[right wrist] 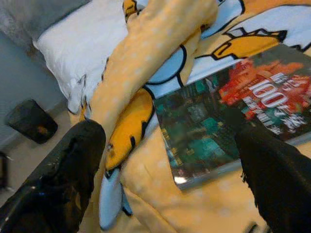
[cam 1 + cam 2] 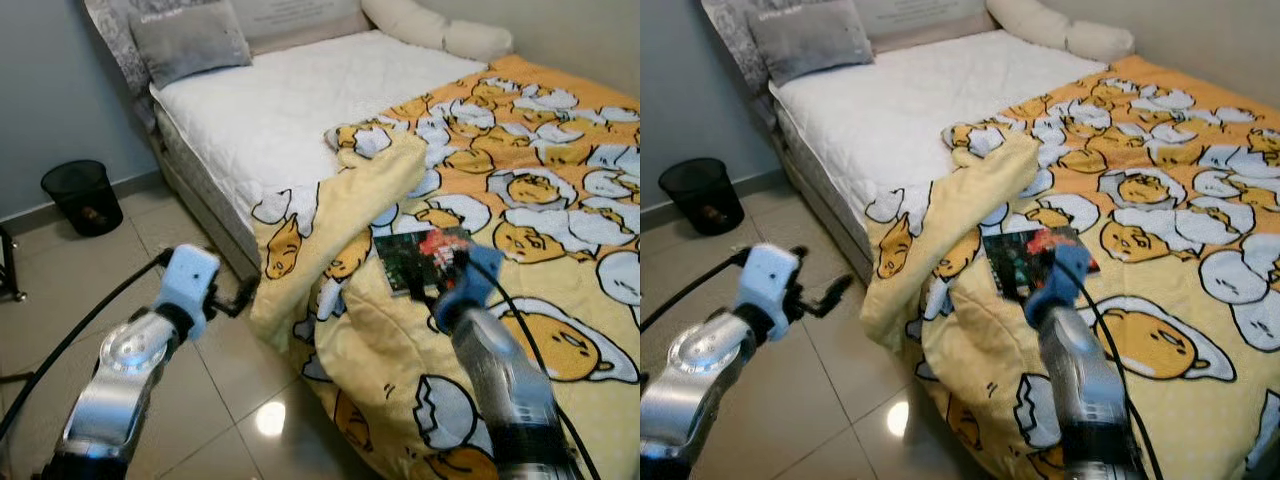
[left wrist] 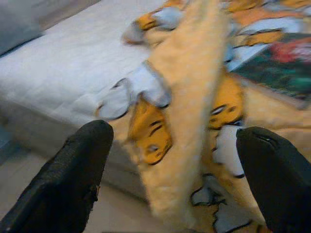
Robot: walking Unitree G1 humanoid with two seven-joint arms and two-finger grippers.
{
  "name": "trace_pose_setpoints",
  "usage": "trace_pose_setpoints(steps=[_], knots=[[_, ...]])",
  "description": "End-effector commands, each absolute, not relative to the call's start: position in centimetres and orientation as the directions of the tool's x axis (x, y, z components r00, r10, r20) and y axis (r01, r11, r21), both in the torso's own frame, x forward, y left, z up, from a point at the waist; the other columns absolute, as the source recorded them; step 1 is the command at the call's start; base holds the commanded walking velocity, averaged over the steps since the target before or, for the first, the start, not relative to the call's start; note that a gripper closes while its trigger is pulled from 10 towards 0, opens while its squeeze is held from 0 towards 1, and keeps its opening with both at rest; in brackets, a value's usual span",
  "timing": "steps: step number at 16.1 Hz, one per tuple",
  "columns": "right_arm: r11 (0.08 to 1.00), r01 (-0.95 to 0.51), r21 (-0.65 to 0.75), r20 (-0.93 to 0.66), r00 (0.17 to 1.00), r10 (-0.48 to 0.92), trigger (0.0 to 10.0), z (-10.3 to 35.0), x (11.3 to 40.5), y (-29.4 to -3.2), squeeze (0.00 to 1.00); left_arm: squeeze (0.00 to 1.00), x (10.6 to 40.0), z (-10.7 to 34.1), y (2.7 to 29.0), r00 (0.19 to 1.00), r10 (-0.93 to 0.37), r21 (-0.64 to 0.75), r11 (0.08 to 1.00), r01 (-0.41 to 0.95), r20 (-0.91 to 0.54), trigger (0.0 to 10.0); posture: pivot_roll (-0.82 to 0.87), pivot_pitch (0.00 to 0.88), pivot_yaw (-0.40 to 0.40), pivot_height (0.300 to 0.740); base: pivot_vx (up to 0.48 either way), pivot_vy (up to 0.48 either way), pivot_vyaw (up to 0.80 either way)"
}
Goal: Clean up the room
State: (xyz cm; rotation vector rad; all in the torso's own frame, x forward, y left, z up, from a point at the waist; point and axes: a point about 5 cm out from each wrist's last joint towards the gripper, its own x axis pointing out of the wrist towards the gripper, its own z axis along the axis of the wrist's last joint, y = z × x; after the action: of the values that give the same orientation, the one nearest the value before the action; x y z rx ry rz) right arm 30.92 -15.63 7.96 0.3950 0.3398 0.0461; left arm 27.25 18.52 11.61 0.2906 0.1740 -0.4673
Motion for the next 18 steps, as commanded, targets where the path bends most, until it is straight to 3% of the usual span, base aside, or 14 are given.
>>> trace_pose_setpoints(steps=[1,6,9,12,13,14,18], knots=[[0.873,0.104,0.476,-0.396,0.912,0.108,10.0,6.9,32.0,-15.6,0.0,0.88,27.4,11.9,17.8,0.807,-0.525,0.231,0.778,0.584,-0.27,10.0,0.0,0.0,0.052,0.74,0.0,0.0,0.0],[0.787,0.254,0.563,-0.503,0.86,0.081,10.0,5.5,33.8,-15.8,0.0,0.87,26.8,11.9,17.4,0.672,-0.639,0.225,0.641,0.734,-0.374,10.0,0.04,0.0,0.042,0.74,0.0,0.0,0.0],[0.735,0.329,0.593,-0.536,0.843,0.054,10.0,5.3,34.4,-15.7,0.0,0.77,24.7,12.2,16.9,0.526,-0.736,0.167,0.508,0.845,-0.426,10.0,0.07,0.0,0.036,0.74,0.0,0.0,0.0],[0.648,0.362,0.67,-0.512,0.857,0.05,10.0,5.7,35.0,-15.5,0.0,0.76,23.8,12.5,17.1,0.536,-0.733,0.118,0.541,0.833,-0.419,10.0,0.09,0.059,0.034,0.74,0.0,0.0,0.0],[0.645,0.367,0.67,-0.516,0.855,0.049,10.0,5.6,35.1,-15.5,0.0,0.6,23.7,12.6,17.1,0.537,-0.733,0.11,0.546,0.831,-0.418,10.0,0.09,0.059,0.034,0.74,0.0,0.0,0.0],[0.655,0.375,0.656,-0.526,0.85,0.041,10.0,5.5,35.1,-15.6,0.0,0.0,23.5,12.8,17.0,0.535,-0.736,0.089,0.552,0.829,-0.414,10.0,0.11,0.097,0.026,0.74,0.0,0.0,0.0],[0.662,0.42,0.622,-0.542,0.84,-0.023,10.0,5.0,34.9,-16.3,0.0,0.0,22.5,13.8,16.8,0.568,-0.731,0.099,0.577,0.81,-0.378,10.0,0.12,0.155,0.018,0.74,0.0,0.0,0.0]])
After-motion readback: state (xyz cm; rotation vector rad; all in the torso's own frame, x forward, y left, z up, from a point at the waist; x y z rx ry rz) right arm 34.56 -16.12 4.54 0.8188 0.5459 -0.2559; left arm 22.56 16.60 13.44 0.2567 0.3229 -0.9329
